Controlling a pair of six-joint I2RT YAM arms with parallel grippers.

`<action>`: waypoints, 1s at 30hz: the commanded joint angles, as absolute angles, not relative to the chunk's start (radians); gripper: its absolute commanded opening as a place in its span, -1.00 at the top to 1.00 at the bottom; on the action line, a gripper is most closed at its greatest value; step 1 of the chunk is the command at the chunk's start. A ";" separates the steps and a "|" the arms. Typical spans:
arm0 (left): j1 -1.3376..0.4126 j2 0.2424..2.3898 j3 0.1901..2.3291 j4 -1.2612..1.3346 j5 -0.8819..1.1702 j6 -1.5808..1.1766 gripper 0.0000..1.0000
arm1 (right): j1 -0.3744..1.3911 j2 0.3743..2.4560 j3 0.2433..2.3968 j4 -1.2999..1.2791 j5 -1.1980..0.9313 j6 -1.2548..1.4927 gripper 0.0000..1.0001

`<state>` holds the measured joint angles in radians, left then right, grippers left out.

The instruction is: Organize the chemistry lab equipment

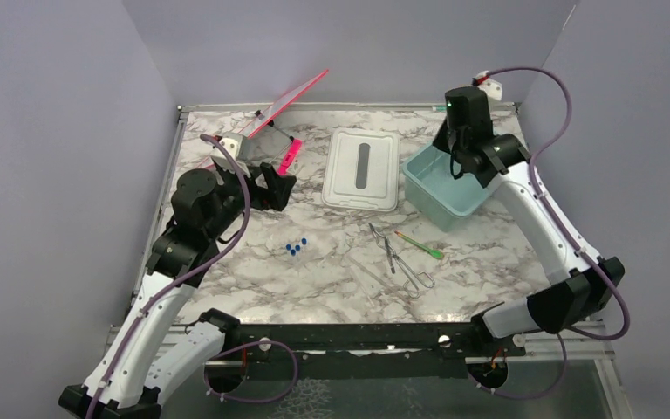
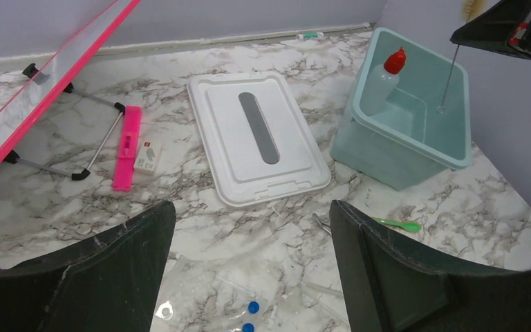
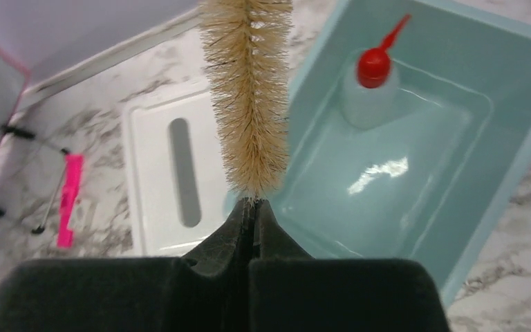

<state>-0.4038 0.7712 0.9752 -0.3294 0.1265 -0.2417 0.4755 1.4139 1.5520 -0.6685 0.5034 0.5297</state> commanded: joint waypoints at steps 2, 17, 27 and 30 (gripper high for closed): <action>-0.410 0.802 1.002 -0.259 0.147 -0.237 -0.69 | 0.261 1.470 1.512 -0.773 0.472 0.763 0.99; -0.410 0.861 0.986 -0.200 0.128 -0.214 -0.68 | 0.101 1.810 1.425 -0.846 0.432 1.092 0.99; -0.410 0.862 0.969 -0.198 0.089 -0.224 -0.68 | 0.095 1.931 1.490 -0.868 0.398 1.130 0.38; -0.410 0.866 0.971 -0.198 0.093 -0.227 -0.68 | 0.095 1.899 1.489 -0.862 0.393 1.104 0.13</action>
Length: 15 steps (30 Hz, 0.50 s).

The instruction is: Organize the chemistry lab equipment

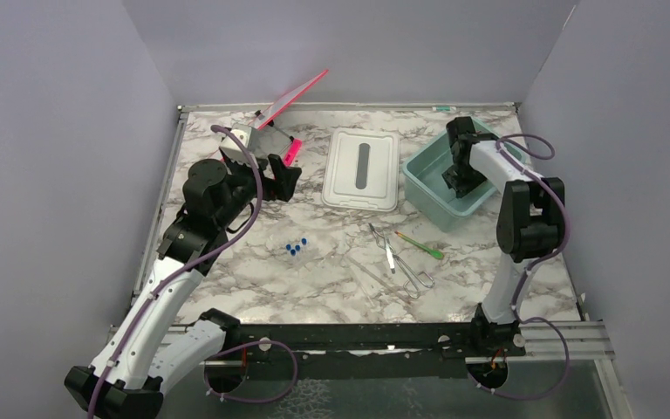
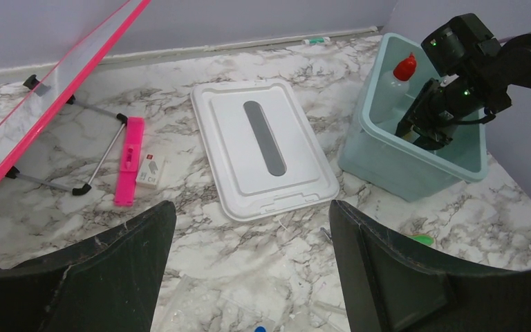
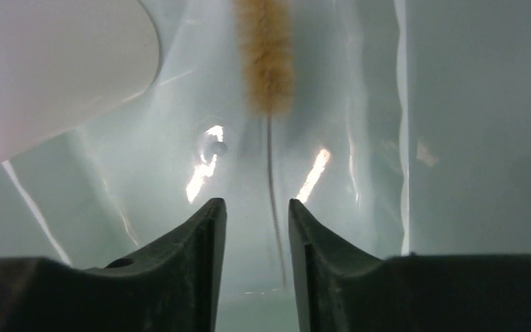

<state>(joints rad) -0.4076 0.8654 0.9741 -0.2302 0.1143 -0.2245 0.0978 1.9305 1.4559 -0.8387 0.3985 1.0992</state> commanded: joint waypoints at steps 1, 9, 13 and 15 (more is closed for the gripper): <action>-0.410 0.866 0.971 -0.197 0.093 -0.227 -0.68 | 0.095 1.885 1.485 -0.863 0.395 1.099 0.08; -0.410 0.856 0.960 -0.199 0.122 -0.230 -0.67 | 0.112 1.681 1.445 -0.880 0.441 1.010 -0.01; -0.410 0.832 0.944 -0.206 0.134 -0.239 -0.67 | 0.137 1.540 1.402 -0.804 0.382 0.824 -0.01; -0.410 0.820 0.942 -0.211 0.143 -0.246 -0.67 | 0.163 1.473 1.377 -0.783 0.326 0.732 -0.01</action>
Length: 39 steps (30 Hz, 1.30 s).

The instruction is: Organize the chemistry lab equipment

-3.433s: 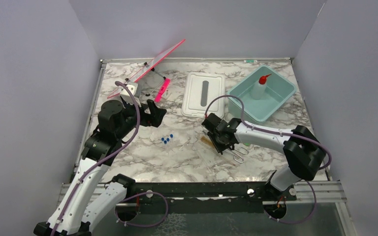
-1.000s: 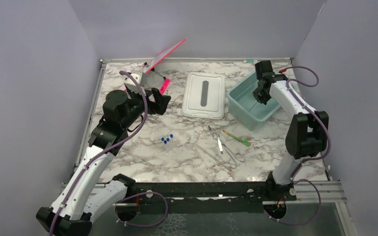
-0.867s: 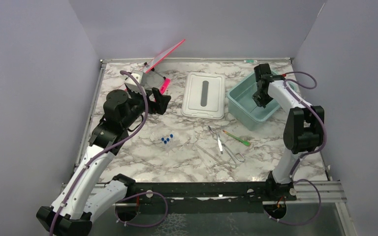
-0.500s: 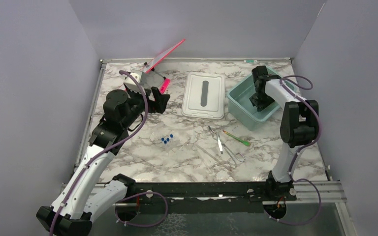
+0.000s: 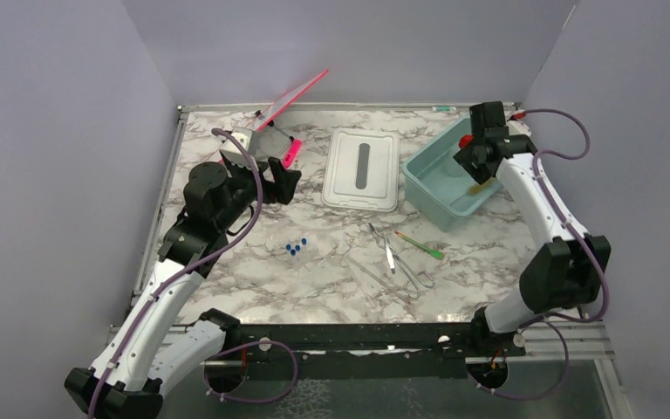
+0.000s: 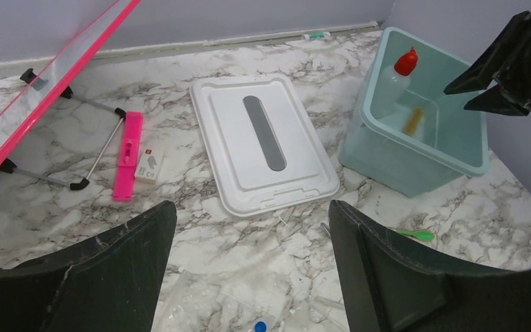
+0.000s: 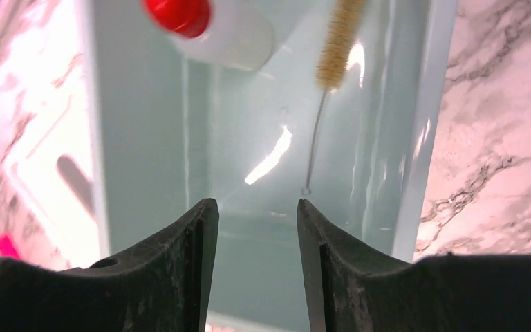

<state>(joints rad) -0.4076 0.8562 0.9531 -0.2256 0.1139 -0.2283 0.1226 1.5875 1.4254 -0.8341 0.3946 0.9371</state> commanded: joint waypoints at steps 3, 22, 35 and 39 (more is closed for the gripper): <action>-0.410 0.813 0.936 -0.213 0.161 -0.255 -0.67 | 0.247 1.368 1.330 -0.760 0.286 0.618 -0.01; -0.469 0.816 0.943 -0.232 0.076 -0.263 -0.67 | 0.786 1.412 1.008 -0.646 0.208 0.561 0.18; -0.475 0.816 0.950 -0.238 0.062 -0.248 -0.67 | 0.820 1.699 1.070 -0.567 0.437 0.619 0.44; -0.475 0.820 0.950 -0.238 0.053 -0.243 -0.67 | 0.819 1.731 1.065 -0.523 0.408 0.585 0.48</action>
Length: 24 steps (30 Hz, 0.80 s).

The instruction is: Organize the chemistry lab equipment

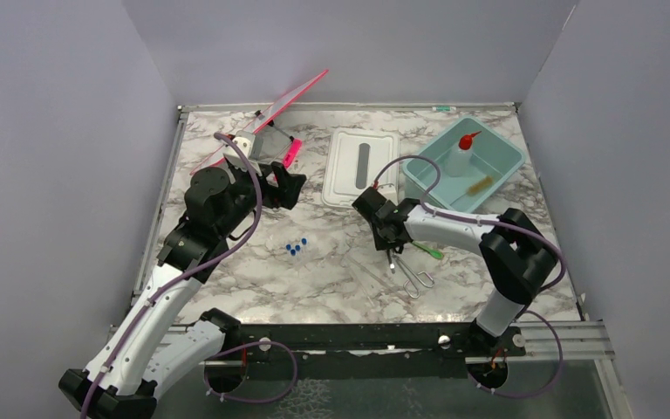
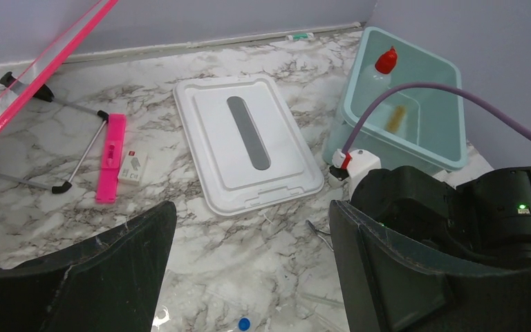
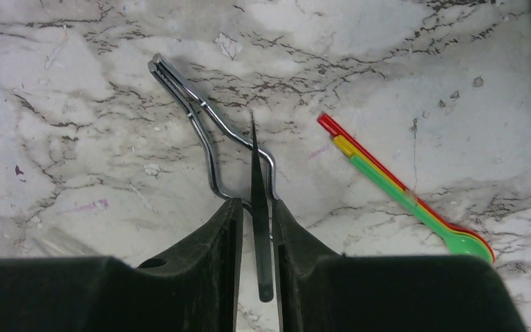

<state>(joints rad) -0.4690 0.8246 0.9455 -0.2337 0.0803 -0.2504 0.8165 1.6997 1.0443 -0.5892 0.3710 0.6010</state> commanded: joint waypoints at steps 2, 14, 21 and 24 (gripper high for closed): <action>-0.475 0.823 0.951 -0.238 0.050 -0.240 -0.67 | 0.819 1.746 1.063 -0.505 0.388 0.572 0.52; -0.474 0.841 0.956 -0.245 0.042 -0.230 -0.67 | 0.819 1.752 1.075 -0.477 0.350 0.558 0.83; -0.475 0.841 0.954 -0.244 0.040 -0.231 -0.67 | 0.817 1.693 1.080 -0.438 0.241 0.518 0.84; -0.475 0.841 0.955 -0.246 0.039 -0.230 -0.67 | 0.814 1.677 1.093 -0.434 0.184 0.518 0.83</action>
